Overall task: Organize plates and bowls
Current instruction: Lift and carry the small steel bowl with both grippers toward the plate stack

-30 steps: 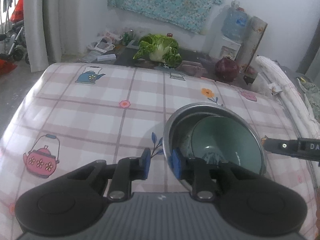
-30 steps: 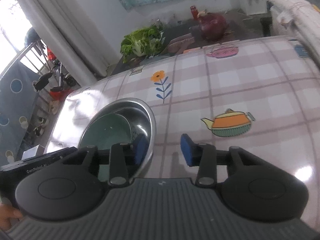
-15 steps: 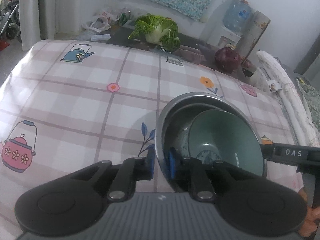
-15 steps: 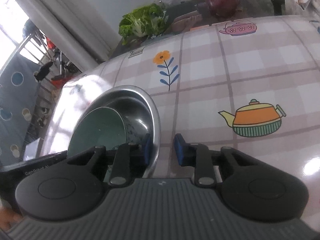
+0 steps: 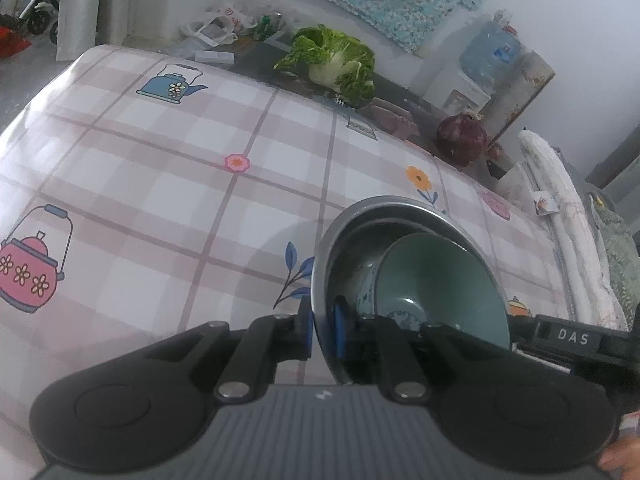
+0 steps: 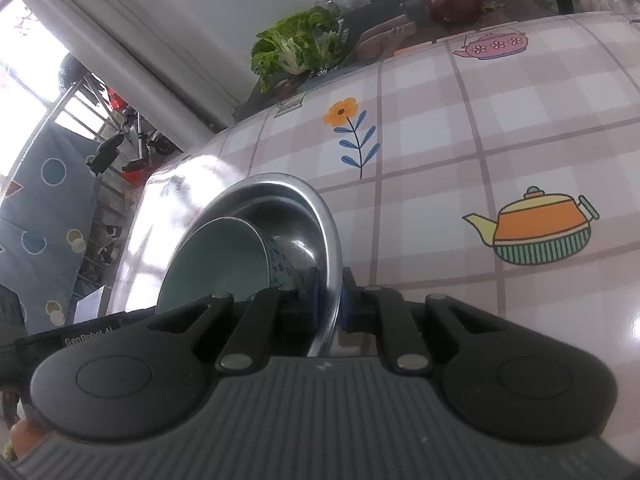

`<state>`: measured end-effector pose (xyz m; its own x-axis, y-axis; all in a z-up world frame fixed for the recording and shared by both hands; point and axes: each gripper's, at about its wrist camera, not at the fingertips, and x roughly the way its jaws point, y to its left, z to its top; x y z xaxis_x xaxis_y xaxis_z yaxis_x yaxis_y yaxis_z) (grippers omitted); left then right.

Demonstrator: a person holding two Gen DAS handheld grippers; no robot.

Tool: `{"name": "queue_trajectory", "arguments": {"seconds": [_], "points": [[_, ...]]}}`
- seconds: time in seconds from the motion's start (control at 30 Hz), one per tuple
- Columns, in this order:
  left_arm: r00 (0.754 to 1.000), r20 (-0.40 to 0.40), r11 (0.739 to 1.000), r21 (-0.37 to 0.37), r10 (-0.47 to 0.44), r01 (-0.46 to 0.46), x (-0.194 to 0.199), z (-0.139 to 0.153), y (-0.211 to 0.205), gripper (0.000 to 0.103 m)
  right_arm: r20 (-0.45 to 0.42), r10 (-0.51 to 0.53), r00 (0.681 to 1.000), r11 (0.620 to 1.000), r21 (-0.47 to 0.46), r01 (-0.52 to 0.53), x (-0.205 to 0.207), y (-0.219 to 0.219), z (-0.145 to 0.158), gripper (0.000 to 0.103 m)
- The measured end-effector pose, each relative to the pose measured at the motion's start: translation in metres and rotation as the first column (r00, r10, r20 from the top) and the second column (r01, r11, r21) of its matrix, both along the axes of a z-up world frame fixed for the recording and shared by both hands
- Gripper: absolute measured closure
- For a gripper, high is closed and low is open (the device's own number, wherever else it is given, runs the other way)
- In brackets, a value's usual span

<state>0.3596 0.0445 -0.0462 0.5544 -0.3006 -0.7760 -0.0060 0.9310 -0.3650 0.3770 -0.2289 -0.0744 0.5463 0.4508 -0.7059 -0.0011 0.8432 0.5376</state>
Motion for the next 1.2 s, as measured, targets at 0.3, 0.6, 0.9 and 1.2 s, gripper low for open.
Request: {"name": "queue_trajectory", "arguments": {"seconds": [0.3, 0.6, 0.9, 1.2], "points": [[0.999, 0.035, 1.0, 0.001, 0.001, -0.001, -0.011, 0.017, -0.002, 0.092, 0.021, -0.001, 1.0, 1.0, 0.012, 0.0, -0.007, -0.003, 0.012, 0.093], [0.997, 0.069, 0.999, -0.032, -0.013, 0.015, -0.043, 0.047, -0.008, 0.092, 0.052, -0.02, 0.998, 1.0, 0.025, 0.018, -0.042, -0.012, 0.039, 0.093], [0.995, 0.096, 0.993, -0.105, -0.036, 0.046, -0.105, 0.071, -0.01, 0.092, 0.072, -0.033, 0.997, 0.999, 0.033, 0.031, -0.117, -0.026, 0.072, 0.092], [0.997, 0.056, 0.992, -0.111, -0.059, 0.065, -0.172, 0.058, -0.008, 0.092, 0.026, -0.035, 0.999, 0.999, 0.034, 0.034, -0.204, -0.024, 0.064, 0.092]]}}
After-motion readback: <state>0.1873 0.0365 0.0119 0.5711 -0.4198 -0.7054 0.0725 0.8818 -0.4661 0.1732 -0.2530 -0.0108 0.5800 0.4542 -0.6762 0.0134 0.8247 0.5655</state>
